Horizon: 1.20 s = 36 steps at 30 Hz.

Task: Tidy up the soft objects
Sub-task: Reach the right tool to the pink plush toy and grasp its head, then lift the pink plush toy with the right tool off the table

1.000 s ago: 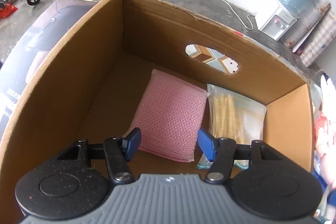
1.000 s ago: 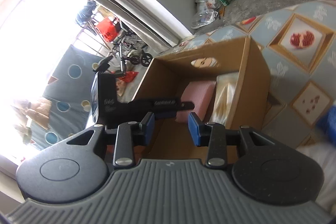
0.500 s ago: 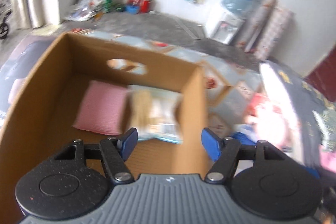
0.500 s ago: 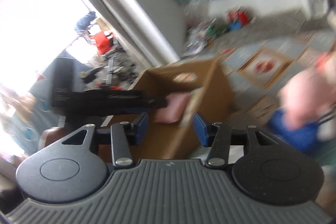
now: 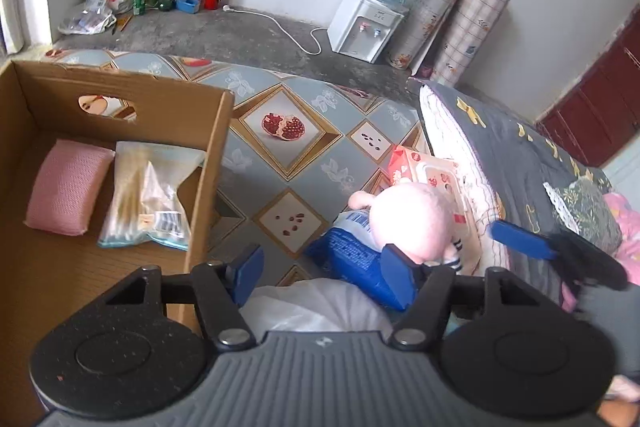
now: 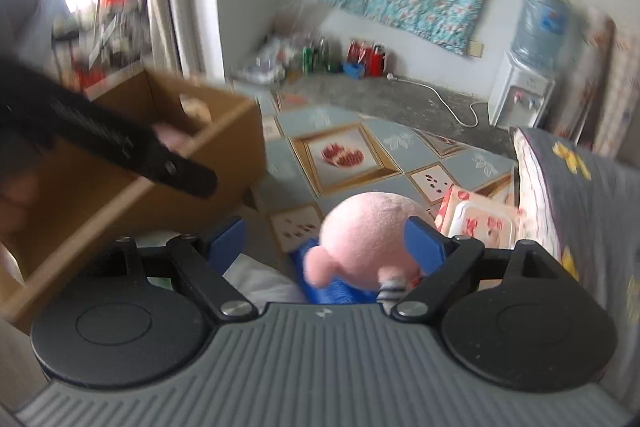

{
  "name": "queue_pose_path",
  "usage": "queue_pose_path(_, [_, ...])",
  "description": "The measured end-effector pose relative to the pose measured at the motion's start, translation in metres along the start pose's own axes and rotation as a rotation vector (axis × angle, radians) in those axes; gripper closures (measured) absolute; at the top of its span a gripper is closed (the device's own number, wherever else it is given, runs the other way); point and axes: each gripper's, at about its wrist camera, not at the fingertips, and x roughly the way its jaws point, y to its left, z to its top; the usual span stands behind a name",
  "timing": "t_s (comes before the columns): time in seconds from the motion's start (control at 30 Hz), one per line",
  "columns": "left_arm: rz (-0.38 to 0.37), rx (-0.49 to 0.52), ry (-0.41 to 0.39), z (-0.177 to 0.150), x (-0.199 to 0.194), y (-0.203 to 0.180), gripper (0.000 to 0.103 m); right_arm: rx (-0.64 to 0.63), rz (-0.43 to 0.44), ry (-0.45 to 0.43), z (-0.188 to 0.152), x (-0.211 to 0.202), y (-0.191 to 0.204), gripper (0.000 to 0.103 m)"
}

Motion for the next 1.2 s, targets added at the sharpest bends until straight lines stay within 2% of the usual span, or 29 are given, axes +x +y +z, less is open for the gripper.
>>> queue_pose_path(0.13, [0.022,0.003,-0.003,-0.001,0.003,-0.007,0.038,-0.113,-0.038,0.063,0.0,0.042,0.01,0.017])
queue_pose_path(0.2, [0.03,0.001,-0.005,0.001,0.004,-0.008,0.038,-0.145,-0.087,0.072,-0.004,0.054,0.01,0.017])
queue_pose_path(0.23, [0.032,0.0,-0.008,0.001,0.004,-0.009,0.038,-0.156,-0.111,0.072,-0.005,0.057,0.009,0.019])
queue_pose_path(0.27, [0.032,0.0,-0.013,0.001,0.003,-0.01,0.038,-0.156,-0.128,0.064,-0.007,0.059,0.007,0.026])
queue_pose_path(0.33, [0.03,0.006,-0.022,0.002,0.003,-0.013,0.038,-0.128,-0.137,0.049,-0.008,0.057,-0.003,0.041])
queue_pose_path(0.47, [0.019,0.041,-0.062,0.002,0.002,-0.024,0.039,0.026,-0.084,0.023,-0.016,0.049,-0.038,0.046])
queue_pose_path(0.53, [0.028,0.091,-0.094,-0.001,0.001,-0.032,0.039,0.131,-0.036,0.011,-0.024,0.044,-0.06,0.047])
queue_pose_path(0.67, [0.056,0.221,-0.147,-0.012,0.001,-0.051,0.041,0.334,0.129,-0.041,-0.039,0.031,-0.106,0.049])
queue_pose_path(0.77, [0.077,0.345,-0.179,-0.021,0.002,-0.065,0.042,0.427,0.232,-0.061,-0.05,0.024,-0.134,0.049])
queue_pose_path(0.87, [0.106,0.451,-0.206,-0.028,0.003,-0.074,0.042,0.469,0.336,-0.076,-0.063,0.019,-0.153,0.049])
queue_pose_path(1.03, [0.086,0.514,-0.179,-0.03,0.014,-0.076,0.054,0.542,0.464,-0.052,-0.089,0.024,-0.177,0.048])
queue_pose_path(1.1, [0.101,0.596,-0.184,-0.036,0.02,-0.081,0.059,0.542,0.51,-0.051,-0.094,0.023,-0.182,0.048])
queue_pose_path(1.2, [0.11,0.749,-0.191,-0.051,0.026,-0.09,0.06,0.496,0.549,-0.039,-0.095,0.023,-0.185,0.048])
